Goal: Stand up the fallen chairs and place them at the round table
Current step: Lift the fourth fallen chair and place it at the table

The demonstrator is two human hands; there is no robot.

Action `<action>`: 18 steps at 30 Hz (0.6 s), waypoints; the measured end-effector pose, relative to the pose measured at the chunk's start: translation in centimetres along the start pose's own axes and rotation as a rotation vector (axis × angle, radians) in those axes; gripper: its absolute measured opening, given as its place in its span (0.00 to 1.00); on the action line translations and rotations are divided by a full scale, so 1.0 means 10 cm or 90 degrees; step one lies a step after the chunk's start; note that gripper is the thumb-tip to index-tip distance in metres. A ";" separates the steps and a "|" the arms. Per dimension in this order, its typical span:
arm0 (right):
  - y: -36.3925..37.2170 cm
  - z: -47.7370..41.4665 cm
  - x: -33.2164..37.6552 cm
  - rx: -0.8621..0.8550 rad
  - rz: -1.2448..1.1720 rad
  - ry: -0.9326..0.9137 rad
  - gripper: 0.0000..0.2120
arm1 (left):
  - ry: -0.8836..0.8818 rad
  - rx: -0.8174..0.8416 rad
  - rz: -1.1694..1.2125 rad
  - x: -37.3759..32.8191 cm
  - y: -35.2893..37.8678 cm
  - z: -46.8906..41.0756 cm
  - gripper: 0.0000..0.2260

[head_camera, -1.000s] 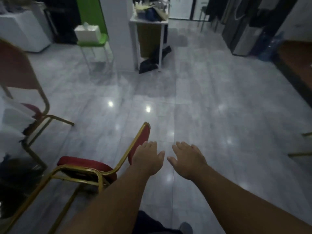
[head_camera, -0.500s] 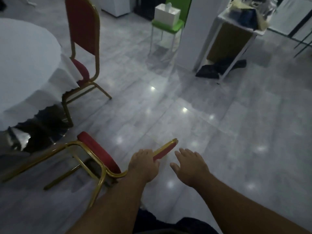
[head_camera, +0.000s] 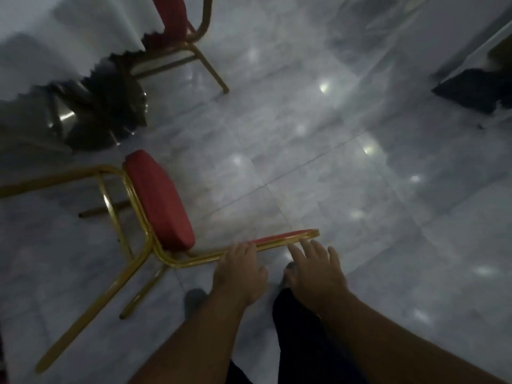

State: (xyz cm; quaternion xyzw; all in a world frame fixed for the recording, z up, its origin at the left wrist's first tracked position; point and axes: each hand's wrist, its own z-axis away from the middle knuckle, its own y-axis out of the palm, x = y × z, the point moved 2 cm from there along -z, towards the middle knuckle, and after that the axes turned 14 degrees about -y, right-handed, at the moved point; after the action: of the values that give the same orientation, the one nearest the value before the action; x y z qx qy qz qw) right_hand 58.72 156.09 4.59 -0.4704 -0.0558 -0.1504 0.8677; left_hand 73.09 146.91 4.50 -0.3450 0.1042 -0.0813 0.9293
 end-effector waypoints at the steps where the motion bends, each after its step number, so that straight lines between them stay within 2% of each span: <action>1: 0.08 -0.14 -0.13 0.032 0.000 -0.003 0.30 | -0.010 0.010 0.005 -0.05 0.10 -0.16 0.30; 4: 0.44 -0.58 -0.52 0.028 0.036 -0.046 0.34 | -0.037 0.018 0.024 -0.21 0.40 -0.67 0.29; 7: 0.79 -1.03 -0.89 0.058 0.081 -0.099 0.40 | -0.041 -0.022 0.025 -0.31 0.77 -1.12 0.28; 10: 1.15 -1.43 -1.13 0.072 0.089 -0.152 0.41 | -0.021 -0.046 0.017 -0.38 1.17 -1.54 0.29; 13: 1.49 -1.69 -1.32 0.094 0.018 -0.207 0.34 | 0.005 -0.048 0.011 -0.37 1.56 -1.84 0.26; 16: 1.70 -1.81 -1.46 0.059 0.011 -0.269 0.23 | 0.000 -0.136 0.004 -0.38 1.77 -1.99 0.18; 18: 1.77 -1.82 -1.51 0.036 0.007 -0.291 0.20 | 0.007 -0.190 -0.016 -0.41 1.82 -2.05 0.15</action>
State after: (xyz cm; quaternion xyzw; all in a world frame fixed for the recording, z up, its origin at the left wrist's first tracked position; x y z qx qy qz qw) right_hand 49.11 153.12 -23.20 -0.4684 -0.2524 -0.0338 0.8460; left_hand 65.46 148.64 -22.09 -0.4803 0.1161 -0.0786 0.8658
